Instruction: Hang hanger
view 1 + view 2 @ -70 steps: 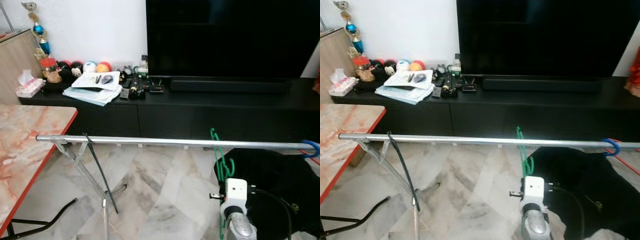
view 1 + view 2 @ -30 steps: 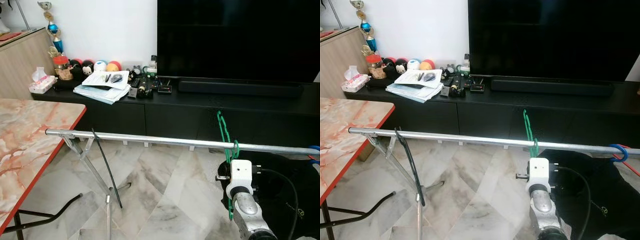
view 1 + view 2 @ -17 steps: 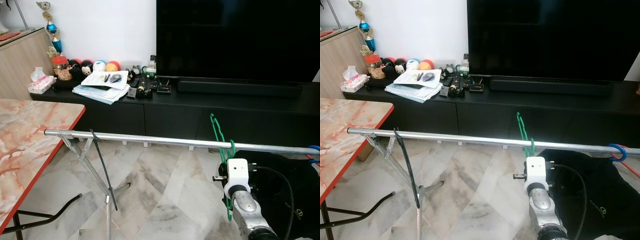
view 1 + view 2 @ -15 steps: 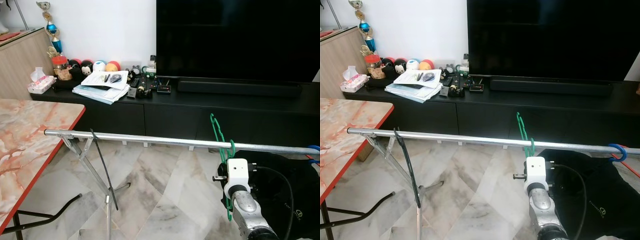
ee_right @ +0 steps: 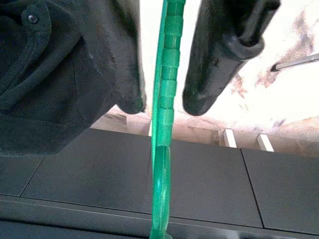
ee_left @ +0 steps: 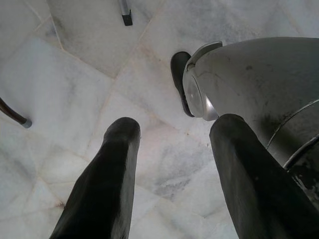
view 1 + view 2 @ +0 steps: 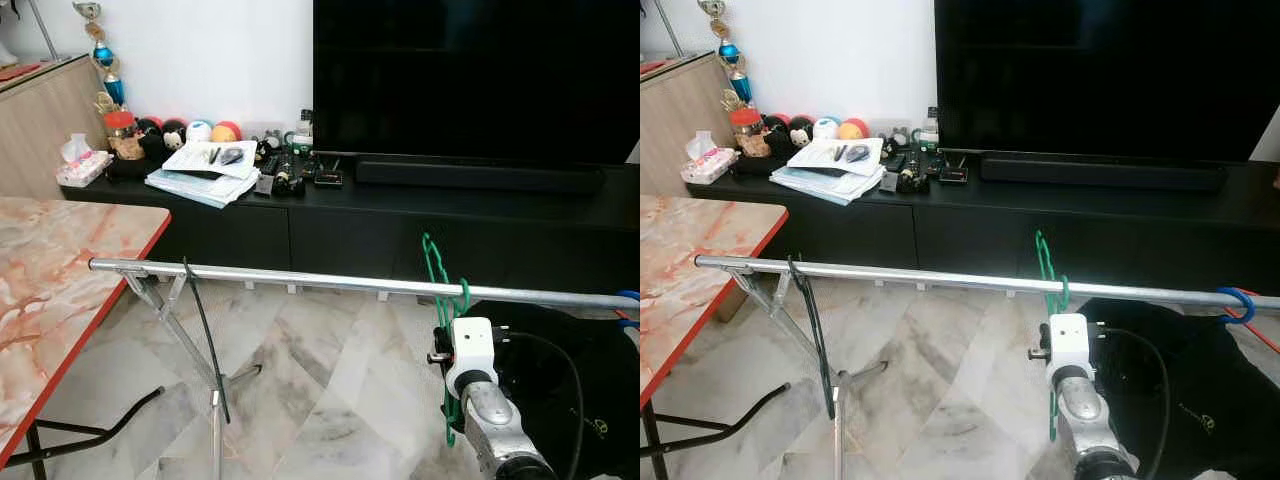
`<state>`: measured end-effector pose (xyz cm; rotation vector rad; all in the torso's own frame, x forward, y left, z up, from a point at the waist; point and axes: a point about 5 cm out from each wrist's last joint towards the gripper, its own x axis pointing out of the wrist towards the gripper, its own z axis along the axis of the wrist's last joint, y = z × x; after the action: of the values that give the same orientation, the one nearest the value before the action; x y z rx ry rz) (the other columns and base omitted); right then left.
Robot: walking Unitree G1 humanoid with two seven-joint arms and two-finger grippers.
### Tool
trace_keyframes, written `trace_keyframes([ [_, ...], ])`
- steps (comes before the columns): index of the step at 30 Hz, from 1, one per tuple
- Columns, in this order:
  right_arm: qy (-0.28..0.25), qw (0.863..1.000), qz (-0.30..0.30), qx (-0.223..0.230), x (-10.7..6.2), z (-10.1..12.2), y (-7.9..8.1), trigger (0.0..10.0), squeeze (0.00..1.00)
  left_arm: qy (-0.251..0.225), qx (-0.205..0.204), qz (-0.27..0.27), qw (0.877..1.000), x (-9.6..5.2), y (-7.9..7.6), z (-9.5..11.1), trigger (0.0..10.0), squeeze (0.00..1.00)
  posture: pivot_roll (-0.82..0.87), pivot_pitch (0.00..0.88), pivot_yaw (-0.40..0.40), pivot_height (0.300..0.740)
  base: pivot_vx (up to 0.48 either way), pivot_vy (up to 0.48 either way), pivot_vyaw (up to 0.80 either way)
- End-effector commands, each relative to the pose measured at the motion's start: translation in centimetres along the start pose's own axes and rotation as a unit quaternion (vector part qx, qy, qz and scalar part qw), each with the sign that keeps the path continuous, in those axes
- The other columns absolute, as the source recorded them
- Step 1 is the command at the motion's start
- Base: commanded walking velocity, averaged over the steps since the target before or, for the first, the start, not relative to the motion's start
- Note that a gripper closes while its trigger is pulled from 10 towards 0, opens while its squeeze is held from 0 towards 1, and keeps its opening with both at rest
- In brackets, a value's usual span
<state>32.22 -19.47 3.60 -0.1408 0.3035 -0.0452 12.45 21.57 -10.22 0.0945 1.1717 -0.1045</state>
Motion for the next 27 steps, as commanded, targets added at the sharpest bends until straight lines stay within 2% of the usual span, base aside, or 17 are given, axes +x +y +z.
trace_keyframes([
  [1,0.003,1.000,-0.001,0.009,-0.1,-0.2,0.1,10.0,0.96,0.012,0.009,0.000,1.000,-0.1,0.2,-0.4,10.0,0.00,0.08,0.020,0.021,0.740,0.000,0.000,0.00],
  [5,-0.011,1.000,-0.014,0.019,-0.1,0.0,-0.1,10.0,0.86,0.012,0.009,0.000,1.000,-0.1,0.2,-0.4,10.0,0.00,0.08,0.021,0.021,0.740,0.000,0.000,0.00],
  [7,-0.024,0.999,-0.021,0.029,-0.2,0.2,-0.3,10.0,0.74,0.012,0.009,0.000,1.000,-0.1,0.2,-0.4,10.0,0.00,0.08,0.021,0.021,0.740,0.000,0.000,0.00],
  [11,-0.034,0.998,-0.024,0.039,-0.4,0.1,-0.4,10.0,0.76,0.012,0.011,-0.001,1.000,-0.1,0.2,-0.4,10.0,0.00,0.08,0.023,0.020,0.740,0.000,0.000,0.00],
  [13,-0.040,0.998,-0.025,0.042,-0.7,-0.2,-0.4,10.0,0.80,0.013,0.013,-0.002,1.000,-0.1,0.2,-0.5,10.0,0.00,0.07,0.024,0.021,0.740,0.000,0.000,0.00],
  [23,-0.075,0.994,-0.053,0.056,-1.9,-0.9,-1.2,10.0,0.77,0.015,0.018,-0.003,1.000,-0.1,0.2,-0.5,10.0,0.00,0.07,0.029,0.020,0.740,0.000,0.000,0.00],
  [27,-0.113,0.989,-0.064,0.066,-2.6,-0.4,-1.6,10.0,0.77,0.015,0.021,-0.003,1.000,-0.1,0.3,-0.5,10.0,0.00,0.06,0.028,0.021,0.740,0.000,0.000,0.00],
])
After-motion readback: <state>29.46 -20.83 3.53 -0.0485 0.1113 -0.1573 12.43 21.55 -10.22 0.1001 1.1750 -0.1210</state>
